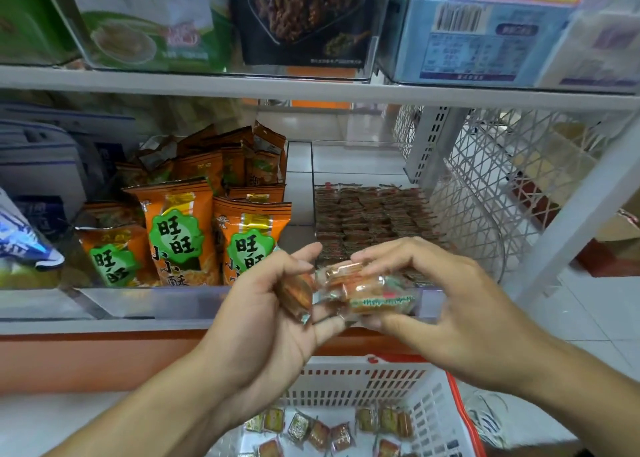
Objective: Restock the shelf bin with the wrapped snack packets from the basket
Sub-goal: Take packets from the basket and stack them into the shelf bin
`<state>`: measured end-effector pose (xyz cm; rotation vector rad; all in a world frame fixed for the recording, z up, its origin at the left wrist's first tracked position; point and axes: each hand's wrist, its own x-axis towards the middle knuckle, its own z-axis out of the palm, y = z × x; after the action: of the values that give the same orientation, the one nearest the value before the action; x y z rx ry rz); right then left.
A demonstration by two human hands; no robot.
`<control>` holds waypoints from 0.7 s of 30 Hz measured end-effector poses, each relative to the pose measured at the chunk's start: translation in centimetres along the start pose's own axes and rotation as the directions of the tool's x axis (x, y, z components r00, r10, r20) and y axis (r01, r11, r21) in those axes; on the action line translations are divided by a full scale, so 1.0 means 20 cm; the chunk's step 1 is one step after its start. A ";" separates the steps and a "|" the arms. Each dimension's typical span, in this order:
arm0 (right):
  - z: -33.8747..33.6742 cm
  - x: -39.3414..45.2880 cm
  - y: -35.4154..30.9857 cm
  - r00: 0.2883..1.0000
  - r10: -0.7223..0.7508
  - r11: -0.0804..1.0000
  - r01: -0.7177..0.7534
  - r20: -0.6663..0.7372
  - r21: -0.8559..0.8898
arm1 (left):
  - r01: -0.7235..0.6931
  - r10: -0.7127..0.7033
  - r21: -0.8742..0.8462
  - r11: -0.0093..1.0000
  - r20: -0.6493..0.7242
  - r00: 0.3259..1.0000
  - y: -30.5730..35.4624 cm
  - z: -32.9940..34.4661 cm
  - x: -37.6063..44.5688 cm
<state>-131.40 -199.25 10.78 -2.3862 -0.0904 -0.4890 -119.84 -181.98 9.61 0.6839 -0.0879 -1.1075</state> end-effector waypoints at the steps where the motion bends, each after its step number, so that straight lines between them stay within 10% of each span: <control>1: 0.01 0.00 0.00 0.992 -0.126 0.989 0.124 -0.018 -0.077 | 0.005 -0.005 0.003 1.000 -0.019 1.000 0.00 0.00 0.00; 4: 0.03 0.01 -0.01 0.930 -0.366 0.890 0.359 0.030 -0.282 | 0.009 -0.002 0.081 0.997 -0.075 0.997 -0.01 -0.01 0.01; 8: 0.04 0.01 -0.01 0.941 -0.325 0.890 0.339 0.098 -0.305 | -0.115 0.162 0.214 0.970 -0.217 0.963 -0.02 -0.03 0.02; 13: 0.02 0.00 -0.03 0.992 -0.005 0.999 -0.001 0.126 0.049 | -0.243 0.377 0.451 0.859 -0.235 0.896 0.01 -0.08 0.02; 17: 0.01 0.00 -0.03 0.959 0.257 0.773 -0.278 0.118 0.570 | -0.246 0.383 0.448 0.860 -0.245 0.890 0.02 -0.09 0.02; 21: 0.03 0.02 -0.02 0.926 0.374 0.739 -0.333 0.054 0.586 | -0.220 0.331 0.397 0.891 -0.237 0.914 0.02 -0.07 0.01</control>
<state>-130.84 -198.57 10.83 -1.7107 0.2181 -0.2970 -118.87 -181.47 8.63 1.1301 -0.1296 -0.7027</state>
